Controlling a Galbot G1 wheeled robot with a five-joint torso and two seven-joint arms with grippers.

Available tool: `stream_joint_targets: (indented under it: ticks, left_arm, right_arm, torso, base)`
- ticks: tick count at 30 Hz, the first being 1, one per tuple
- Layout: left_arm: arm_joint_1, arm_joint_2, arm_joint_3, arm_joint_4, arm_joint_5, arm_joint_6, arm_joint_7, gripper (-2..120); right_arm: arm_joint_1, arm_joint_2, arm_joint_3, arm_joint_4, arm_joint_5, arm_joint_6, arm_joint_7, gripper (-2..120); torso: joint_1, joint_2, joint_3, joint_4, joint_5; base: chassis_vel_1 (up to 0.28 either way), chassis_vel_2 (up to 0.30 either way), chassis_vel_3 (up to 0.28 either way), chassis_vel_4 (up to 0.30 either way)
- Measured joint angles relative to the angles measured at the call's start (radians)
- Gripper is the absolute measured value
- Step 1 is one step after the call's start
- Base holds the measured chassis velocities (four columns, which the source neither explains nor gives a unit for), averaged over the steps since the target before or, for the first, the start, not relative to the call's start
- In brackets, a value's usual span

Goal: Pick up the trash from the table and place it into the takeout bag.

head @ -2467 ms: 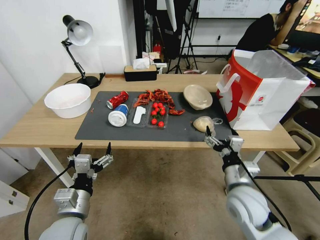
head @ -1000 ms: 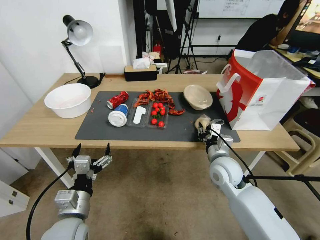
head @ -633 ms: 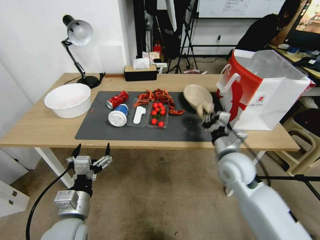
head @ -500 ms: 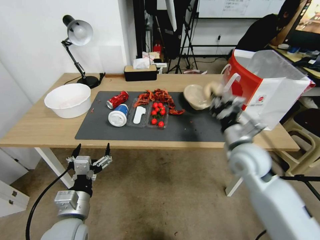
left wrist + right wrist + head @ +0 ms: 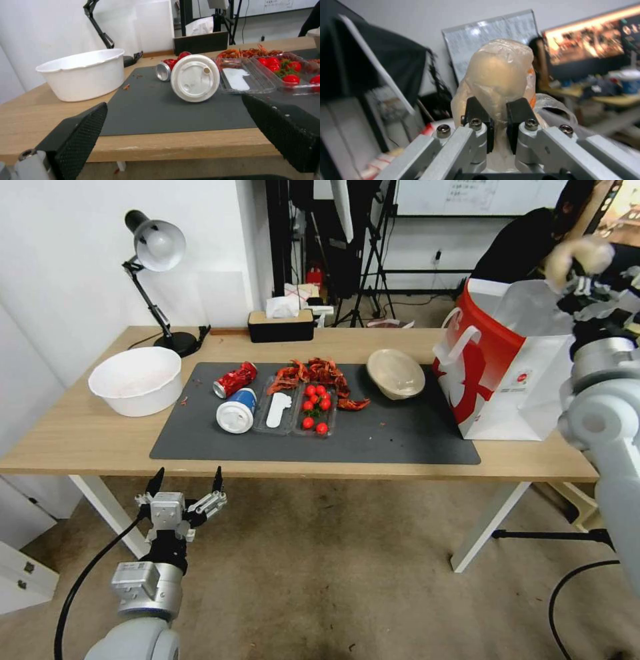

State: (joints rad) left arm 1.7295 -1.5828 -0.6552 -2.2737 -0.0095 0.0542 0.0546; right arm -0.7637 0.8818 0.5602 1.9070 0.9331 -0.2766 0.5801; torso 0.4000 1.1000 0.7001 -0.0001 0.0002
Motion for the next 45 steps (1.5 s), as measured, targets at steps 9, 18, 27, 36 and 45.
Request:
stream_joint_targets:
  ticks: [9,18,27,36,45]
  left_arm:
    - [0.007,0.001,-0.005,0.0,0.002,-0.012,0.0,100]
    - [0.01,-0.003,-0.006,-0.001,0.008,-0.017,0.0,100]
    - [0.008,-0.008,-0.003,-0.001,0.013,-0.018,0.0,100]
    - [0.008,-0.01,-0.001,0.001,0.015,-0.019,0.0,100]
    - [0.004,-0.01,-0.002,0.005,0.015,-0.019,-0.001,100]
  right_arm:
    - [0.016,0.025,-0.03,-0.033,0.002,-0.061,0.043,22]
    - [0.029,0.021,-0.034,-0.034,-0.002,-0.079,0.048,58]
    - [0.027,0.012,-0.027,-0.021,-0.003,-0.08,0.046,89]
    - [0.027,0.008,-0.019,-0.005,0.023,-0.035,0.014,100]
    - [-0.062,0.006,-0.004,0.103,0.063,0.13,-0.219,100]
  torso:
    - [0.0,0.0,0.0,0.0002,-0.0002]
    - [0.0,0.0,0.0,0.0002,-0.0003]
    - [0.0,0.0,0.0,0.0001,-0.0002]
    - [0.0,0.0,0.0,0.0001,-0.0002]
    - [0.0,0.0,0.0,0.0001,-0.0004]
  base:
    - [0.0,0.0,0.0,0.0]
    - [0.0,0.0,0.0,0.0]
    - [0.0,0.0,0.0,0.0]
    - [0.0,0.0,0.0,0.0]
    - [0.0,0.0,0.0,0.0]
